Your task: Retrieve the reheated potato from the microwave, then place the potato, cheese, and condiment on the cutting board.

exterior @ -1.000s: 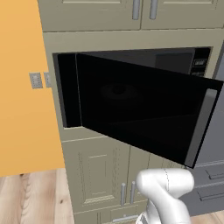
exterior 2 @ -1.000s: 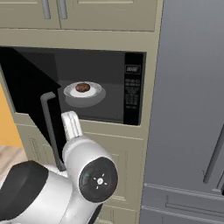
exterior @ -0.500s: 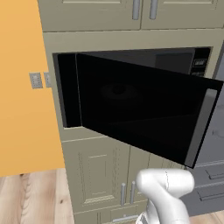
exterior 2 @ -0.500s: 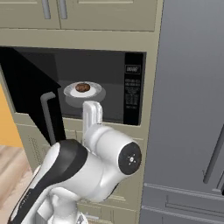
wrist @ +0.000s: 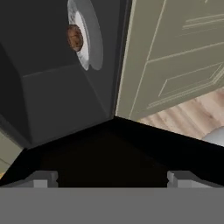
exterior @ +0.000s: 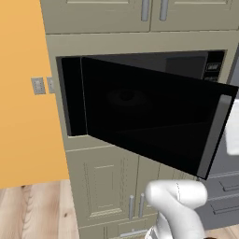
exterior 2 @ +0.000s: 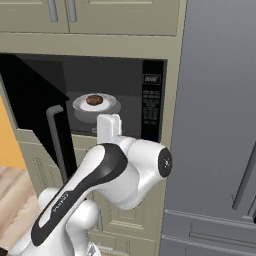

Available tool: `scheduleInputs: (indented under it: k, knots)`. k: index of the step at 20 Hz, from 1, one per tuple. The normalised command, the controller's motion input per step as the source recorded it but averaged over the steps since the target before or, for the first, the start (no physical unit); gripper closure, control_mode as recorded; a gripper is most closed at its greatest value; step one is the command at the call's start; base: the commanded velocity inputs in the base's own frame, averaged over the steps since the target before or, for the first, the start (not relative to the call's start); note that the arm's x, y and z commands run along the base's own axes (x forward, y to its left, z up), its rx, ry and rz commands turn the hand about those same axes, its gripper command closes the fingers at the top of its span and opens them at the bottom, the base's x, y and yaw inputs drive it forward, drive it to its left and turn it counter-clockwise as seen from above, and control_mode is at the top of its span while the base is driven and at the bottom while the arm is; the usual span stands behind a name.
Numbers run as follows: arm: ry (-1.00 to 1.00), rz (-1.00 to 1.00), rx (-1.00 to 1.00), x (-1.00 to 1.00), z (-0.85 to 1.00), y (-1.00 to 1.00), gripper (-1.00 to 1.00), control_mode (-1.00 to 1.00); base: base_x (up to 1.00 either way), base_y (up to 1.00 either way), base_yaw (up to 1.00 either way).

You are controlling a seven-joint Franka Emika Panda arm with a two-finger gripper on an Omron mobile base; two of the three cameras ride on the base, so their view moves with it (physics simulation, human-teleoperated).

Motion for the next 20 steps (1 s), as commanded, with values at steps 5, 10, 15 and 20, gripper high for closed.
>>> scheduleInputs:
  k: [5, 10, 15, 20]
  knots:
    - [0.00, 0.19, 0.08, 0.49, -0.01, 0.17, -1.00, -1.00, 0.00, 0.00, 0.00]
    - [-0.01, 0.26, 0.03, -0.02, -0.04, 0.27, -1.00, -1.00, 0.00, 0.00, 0.00]
    - [-0.01, 0.27, 0.01, -0.22, -0.03, 0.39, -1.00, -1.00, 0.00, 0.00, 0.00]
    - [-0.03, 0.23, 0.01, -0.30, 0.00, 0.44, -1.00, -1.00, 0.00, 0.00, 0.00]
